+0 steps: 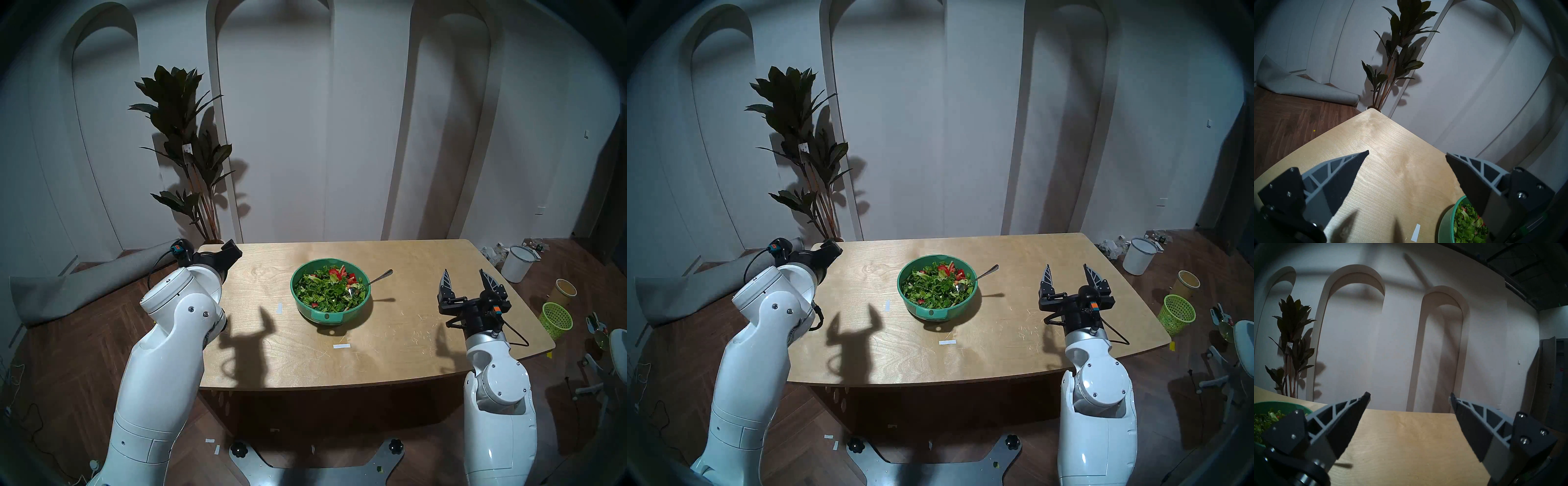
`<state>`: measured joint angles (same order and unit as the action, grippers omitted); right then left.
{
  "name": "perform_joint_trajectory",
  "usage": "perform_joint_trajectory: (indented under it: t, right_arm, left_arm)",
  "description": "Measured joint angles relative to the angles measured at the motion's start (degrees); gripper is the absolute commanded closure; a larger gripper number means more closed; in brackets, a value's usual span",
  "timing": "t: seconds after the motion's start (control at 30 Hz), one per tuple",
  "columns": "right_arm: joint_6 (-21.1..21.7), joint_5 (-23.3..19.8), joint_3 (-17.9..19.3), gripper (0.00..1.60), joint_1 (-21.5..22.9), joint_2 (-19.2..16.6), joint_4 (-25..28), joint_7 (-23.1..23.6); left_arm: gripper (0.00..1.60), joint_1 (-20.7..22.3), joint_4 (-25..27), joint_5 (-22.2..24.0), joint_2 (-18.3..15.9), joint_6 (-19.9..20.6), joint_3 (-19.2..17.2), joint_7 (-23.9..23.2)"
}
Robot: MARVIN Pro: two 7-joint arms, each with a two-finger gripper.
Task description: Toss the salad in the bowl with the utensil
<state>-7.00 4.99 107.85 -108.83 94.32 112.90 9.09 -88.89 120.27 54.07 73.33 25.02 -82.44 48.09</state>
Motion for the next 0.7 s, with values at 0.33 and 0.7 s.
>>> perform_joint_trajectory:
  t: [0.33, 0.7]
  right_arm:
    - [0.61, -0.17, -0.57, 0.0, -1.28, 0.39, 0.87, -0.08]
    - [0.71, -1.28, -0.66, 0.0, -1.2, -0.22, 0.97, 1.29]
  left_arm:
    - [0.0, -1.94, -2.96, -6.45, -4.36, -3.5, 3.06, -7.12]
    - [0.0, -4.03, -8.11, -17.36, -8.97, -12.17, 7.16, -12.34]
